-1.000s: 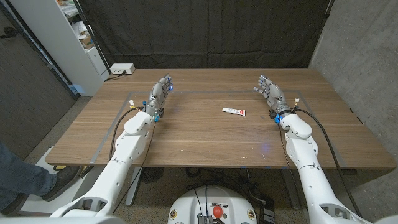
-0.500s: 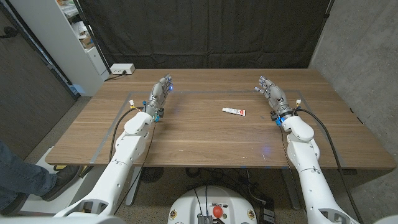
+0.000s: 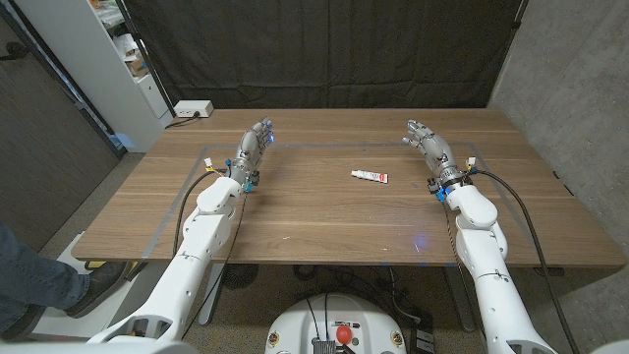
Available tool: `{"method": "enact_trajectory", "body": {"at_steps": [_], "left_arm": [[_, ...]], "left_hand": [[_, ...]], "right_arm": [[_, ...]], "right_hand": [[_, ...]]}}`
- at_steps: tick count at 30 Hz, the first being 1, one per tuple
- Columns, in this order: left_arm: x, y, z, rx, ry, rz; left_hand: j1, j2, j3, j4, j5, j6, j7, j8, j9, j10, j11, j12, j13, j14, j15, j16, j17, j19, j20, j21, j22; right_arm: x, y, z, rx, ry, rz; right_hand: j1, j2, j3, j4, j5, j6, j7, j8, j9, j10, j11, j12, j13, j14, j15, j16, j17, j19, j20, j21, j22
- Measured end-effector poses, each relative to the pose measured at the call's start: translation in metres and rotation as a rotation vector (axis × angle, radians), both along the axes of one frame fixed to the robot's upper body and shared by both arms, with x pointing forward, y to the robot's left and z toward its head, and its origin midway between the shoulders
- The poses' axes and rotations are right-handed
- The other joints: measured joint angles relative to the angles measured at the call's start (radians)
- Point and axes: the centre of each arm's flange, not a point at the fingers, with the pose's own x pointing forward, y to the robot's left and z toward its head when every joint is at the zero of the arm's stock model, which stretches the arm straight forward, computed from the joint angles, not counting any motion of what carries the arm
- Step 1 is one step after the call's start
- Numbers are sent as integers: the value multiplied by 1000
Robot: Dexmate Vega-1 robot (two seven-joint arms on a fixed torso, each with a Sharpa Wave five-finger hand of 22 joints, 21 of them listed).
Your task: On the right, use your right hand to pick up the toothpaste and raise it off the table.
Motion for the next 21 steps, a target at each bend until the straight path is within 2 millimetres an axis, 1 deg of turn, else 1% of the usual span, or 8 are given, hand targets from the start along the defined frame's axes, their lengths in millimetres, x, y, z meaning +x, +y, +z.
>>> {"method": "enact_trajectory", "body": {"at_steps": [4, 5, 8, 11, 12, 14, 17, 21], "left_arm": [[0, 0, 1, -4, -4, 1], [0, 0, 1, -5, -5, 1], [1, 0, 1, -7, -4, 0], [1, 0, 1, -9, -5, 0], [1, -1, 1, -10, -6, 0], [2, 0, 2, -10, -6, 0], [3, -1, 2, -10, -5, -1], [3, -1, 2, -9, -5, -4]], "left_hand": [[1, 1, 0, 0, 0, 0, 0, 0, 0, 6, 6, 0, 0, 0, 0, 0, 0, 0, 0, -8, 0], [4, 4, 0, 0, 0, 0, 0, 0, 0, 10, 5, 0, 0, 0, 0, 0, 0, 0, 0, -11, 0], [4, 4, 4, -4, 0, 5, 5, 0, 0, 20, 2, 0, 0, 0, 0, 0, 0, 0, 0, -14, 0], [4, 4, 4, -4, 0, 5, 5, 0, 0, 25, 7, 0, 0, 0, 0, 0, 0, 0, 0, -14, 0], [4, 4, 4, -4, 0, 5, 5, 0, 0, 25, 7, 0, 0, 0, 0, 0, 0, 0, 0, -14, 0], [4, 4, 4, -4, 0, 5, 5, 0, 0, 25, 7, 0, 0, 0, 0, 0, 0, 0, 0, -14, 0], [4, 4, 4, -4, 0, 5, 5, 0, 0, 25, 7, 0, 0, 0, 0, 0, 0, 0, 0, -18, 0], [4, 4, 4, -4, 0, 5, 5, 0, 0, 25, 7, 0, 0, 0, 0, 0, 0, 0, 0, -18, 0]], "right_arm": [[-3, 1, 0, -20, -12, -17], [-4, 1, 1, -29, -17, -24], [-5, 1, 1, -41, -24, -34], [-6, 2, 2, -59, -33, -47], [-7, 3, 2, -69, -37, -54], [-8, 4, 3, -80, -45, -62], [-9, 7, 3, -94, -54, -70], [-9, 11, 3, -108, -63, -77]], "right_hand": [[3, 3, 0, 0, 0, 5, -5, 0, 0, 0, 0, -4, 0, 0, 0, 0, -2, 3, -3, -7, 0], [5, 5, 0, 0, 0, 5, -5, 0, 0, 0, 0, -4, 0, 0, 0, 0, -4, 7, 0, -7, 0], [9, 1, 0, 0, 0, 5, -5, 0, 0, 6, -2, -4, 0, 0, 0, 0, -5, 12, -1, -8, 0], [13, -2, 0, 0, 0, 5, -5, 0, 0, 9, -2, -4, 0, 5, -5, 0, -5, 12, -1, -11, 0], [18, 3, 0, 0, 0, 5, -5, 0, 0, 9, -2, -8, 0, 5, -5, 0, -5, 12, -1, -11, 0], [18, 3, 4, -4, 0, 5, -5, 0, 0, 9, -2, -8, 0, 5, -5, 0, -5, 12, -1, -11, 0], [18, 3, 4, -4, -1, 11, 0, 0, 0, 9, -2, -8, 0, 5, -5, 0, -4, 12, -1, -15, 0], [18, 3, 4, -4, -4, 11, 0, 0, 0, 9, -2, -12, 0, 5, -5, 0, -9, 12, -1, -15, 0]]}}
